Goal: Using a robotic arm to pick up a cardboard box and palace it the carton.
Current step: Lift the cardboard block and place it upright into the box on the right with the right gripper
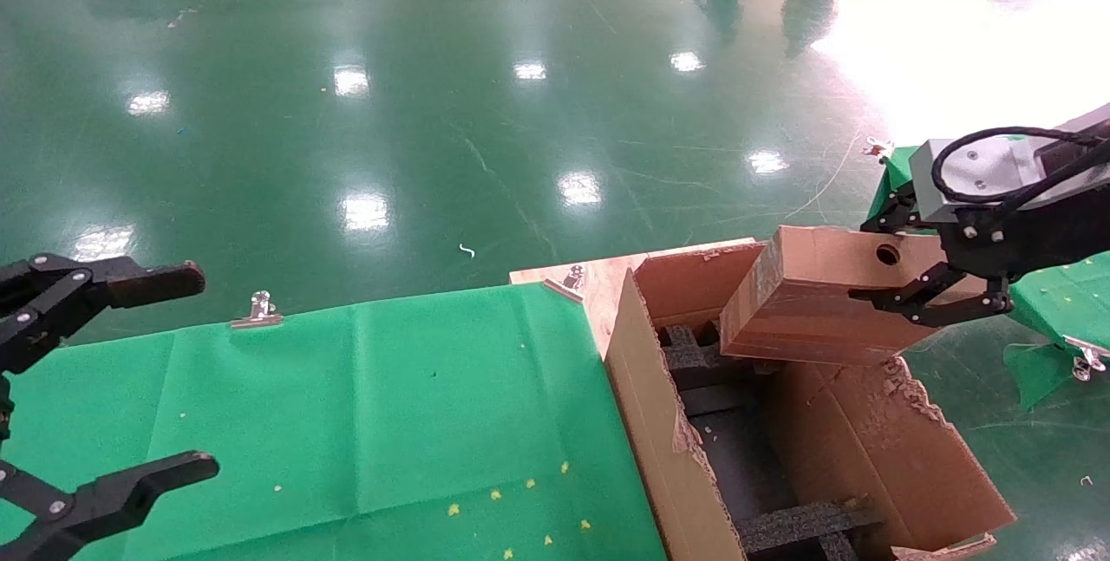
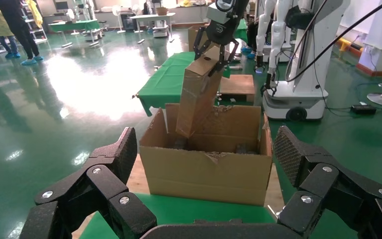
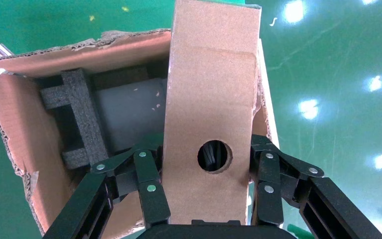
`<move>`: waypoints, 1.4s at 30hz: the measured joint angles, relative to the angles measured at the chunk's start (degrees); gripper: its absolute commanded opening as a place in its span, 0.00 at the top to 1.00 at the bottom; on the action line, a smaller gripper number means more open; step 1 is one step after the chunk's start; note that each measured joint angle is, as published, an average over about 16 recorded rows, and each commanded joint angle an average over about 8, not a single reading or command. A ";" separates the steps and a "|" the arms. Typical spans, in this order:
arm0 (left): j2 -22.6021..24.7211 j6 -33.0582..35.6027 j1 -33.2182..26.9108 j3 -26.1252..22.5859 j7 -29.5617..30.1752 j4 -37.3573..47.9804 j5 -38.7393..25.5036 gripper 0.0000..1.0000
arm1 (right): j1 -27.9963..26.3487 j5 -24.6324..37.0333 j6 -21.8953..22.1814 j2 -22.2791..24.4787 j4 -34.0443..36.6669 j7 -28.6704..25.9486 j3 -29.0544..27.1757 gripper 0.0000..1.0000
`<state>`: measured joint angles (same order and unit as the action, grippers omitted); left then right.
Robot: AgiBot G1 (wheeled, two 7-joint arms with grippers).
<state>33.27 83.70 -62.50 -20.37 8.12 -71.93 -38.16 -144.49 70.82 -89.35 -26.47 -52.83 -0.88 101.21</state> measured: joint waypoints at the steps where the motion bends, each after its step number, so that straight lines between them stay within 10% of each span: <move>1: 0.00 0.00 0.00 0.00 0.00 0.00 0.00 0.00 | 0.03 -0.03 0.01 -0.04 0.02 0.01 -0.03 1.00; 13: 0.00 0.00 0.00 0.00 0.00 0.00 0.00 0.00 | 0.86 1.06 0.75 -1.03 1.11 -7.09 1.03 1.00; 31: 0.00 0.00 0.00 -0.01 -0.01 0.01 0.01 0.00 | 0.71 8.34 5.41 2.49 -5.23 -50.35 5.70 1.00; 42: -0.01 -0.02 0.01 0.00 -0.01 0.02 0.01 0.00 | 0.55 9.95 8.31 5.04 -9.08 -60.49 6.21 1.00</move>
<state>33.26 83.68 -62.50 -20.38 8.11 -71.90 -38.15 -143.94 80.77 -81.04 -21.43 -61.91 -61.38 107.42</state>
